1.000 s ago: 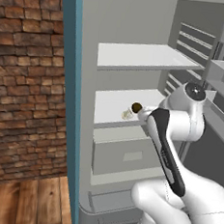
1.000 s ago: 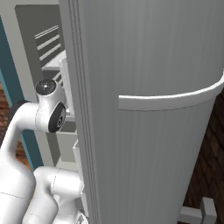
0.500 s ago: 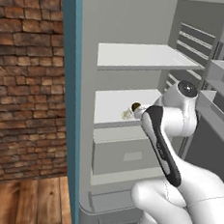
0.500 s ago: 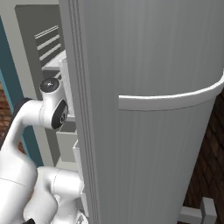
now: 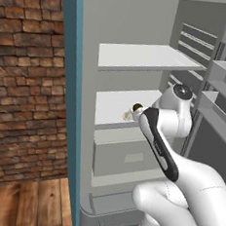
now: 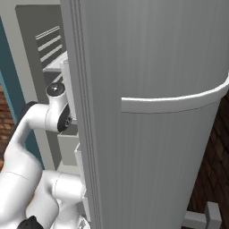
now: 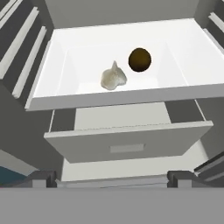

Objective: Retrieve the bottle and the shaker from the cabinet and place them next to the mixing bowl on the counter. Then add garlic from the fridge to the mixing bowl.

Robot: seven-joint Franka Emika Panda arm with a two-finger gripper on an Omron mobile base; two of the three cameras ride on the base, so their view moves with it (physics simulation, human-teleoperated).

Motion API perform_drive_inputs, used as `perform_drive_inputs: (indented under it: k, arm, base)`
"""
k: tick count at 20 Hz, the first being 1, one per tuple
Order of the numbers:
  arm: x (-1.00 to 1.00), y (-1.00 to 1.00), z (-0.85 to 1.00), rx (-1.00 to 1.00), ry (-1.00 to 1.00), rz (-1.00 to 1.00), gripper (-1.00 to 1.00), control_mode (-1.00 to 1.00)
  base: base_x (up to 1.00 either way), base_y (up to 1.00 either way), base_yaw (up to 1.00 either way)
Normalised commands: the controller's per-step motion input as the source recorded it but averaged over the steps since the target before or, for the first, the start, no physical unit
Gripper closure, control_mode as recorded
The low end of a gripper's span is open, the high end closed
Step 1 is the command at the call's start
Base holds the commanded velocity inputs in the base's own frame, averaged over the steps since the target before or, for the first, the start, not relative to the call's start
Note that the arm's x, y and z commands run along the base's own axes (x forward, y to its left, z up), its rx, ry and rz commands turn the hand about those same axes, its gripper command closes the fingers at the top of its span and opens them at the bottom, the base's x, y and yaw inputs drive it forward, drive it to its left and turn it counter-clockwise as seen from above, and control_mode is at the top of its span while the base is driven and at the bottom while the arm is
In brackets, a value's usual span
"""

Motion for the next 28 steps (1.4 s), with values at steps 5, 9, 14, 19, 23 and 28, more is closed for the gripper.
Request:
perform_drive_inputs:
  k: [5, 9, 14, 19, 23, 28]
  arm:
    - [0.31, 0.0, -0.18, 0.0, 0.0, 0.0, -1.0, -1.0]
    - [0.33, 0.0, -0.06, 0.0, 0.0, 0.0, -1.0, -1.0]
    - [0.21, 0.0, -0.12, 0.0, 0.0, 0.0, -1.0, -1.0]
    - [0.25, 0.0, -0.16, 0.0, 0.0, 0.0, -1.0, -1.0]
    - [0.28, 0.01, -0.14, 0.0, 0.0, 0.0, -1.0, -1.0]
    - [0.26, 0.01, -0.11, 0.0, 0.0, 0.0, -1.0, -1.0]
  base:
    - [0.0, 0.0, 0.0]
    - [0.0, 0.0, 0.0]
    - [0.0, 0.0, 0.0]
    - [0.0, 0.0, 0.0]
    - [0.0, 0.0, 0.0]
    - [0.0, 0.0, 0.0]
